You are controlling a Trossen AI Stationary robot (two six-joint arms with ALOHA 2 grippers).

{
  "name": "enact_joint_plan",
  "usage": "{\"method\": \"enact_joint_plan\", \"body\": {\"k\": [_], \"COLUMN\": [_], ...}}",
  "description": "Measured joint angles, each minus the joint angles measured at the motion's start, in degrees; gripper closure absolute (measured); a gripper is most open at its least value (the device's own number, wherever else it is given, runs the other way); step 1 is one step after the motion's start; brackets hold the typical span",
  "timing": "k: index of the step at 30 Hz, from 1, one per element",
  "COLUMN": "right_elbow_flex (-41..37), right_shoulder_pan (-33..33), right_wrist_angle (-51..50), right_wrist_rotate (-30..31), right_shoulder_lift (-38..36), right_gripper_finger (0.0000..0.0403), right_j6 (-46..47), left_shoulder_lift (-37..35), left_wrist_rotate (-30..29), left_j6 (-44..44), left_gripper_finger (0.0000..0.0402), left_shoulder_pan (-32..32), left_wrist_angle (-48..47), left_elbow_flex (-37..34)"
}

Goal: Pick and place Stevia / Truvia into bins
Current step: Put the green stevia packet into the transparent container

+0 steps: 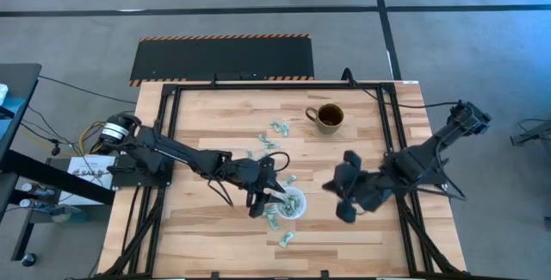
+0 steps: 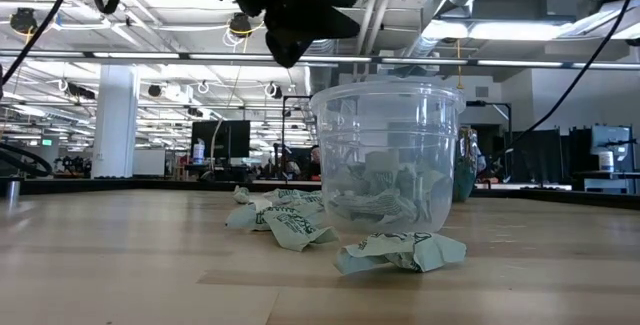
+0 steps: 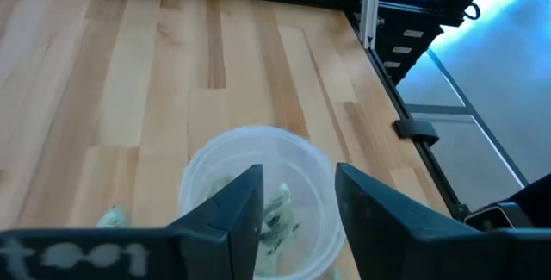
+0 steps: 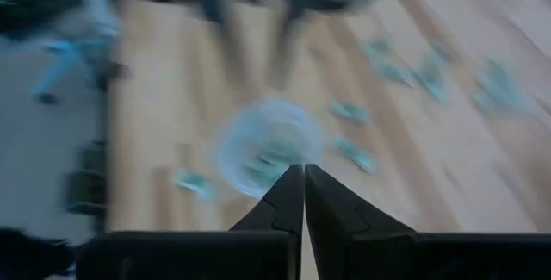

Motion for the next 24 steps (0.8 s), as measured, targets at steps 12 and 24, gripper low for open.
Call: {"method": "enact_joint_plan", "body": {"k": [12,24], "right_elbow_flex": [0.0,0.0], "right_shoulder_pan": [4.8,1.8], "right_wrist_angle": [9.9,27.2], "right_wrist_rotate": [-6.4,-22.3], "right_shoulder_lift": [12.2,25.1], "right_gripper_finger": [0.0397,0.0369], "right_j6": [-3.7,-29.9], "left_shoulder_lift": [-1.4,5.7], "left_wrist_rotate": [-2.2,-1.8], "left_j6": [-7.5,-7.5], "left_gripper_finger": [0.0268,0.0268], "left_shoulder_pan": [7.5,9.7], "left_wrist_angle": [-26.8,-24.9], "left_elbow_flex": [0.1,0.0]}}
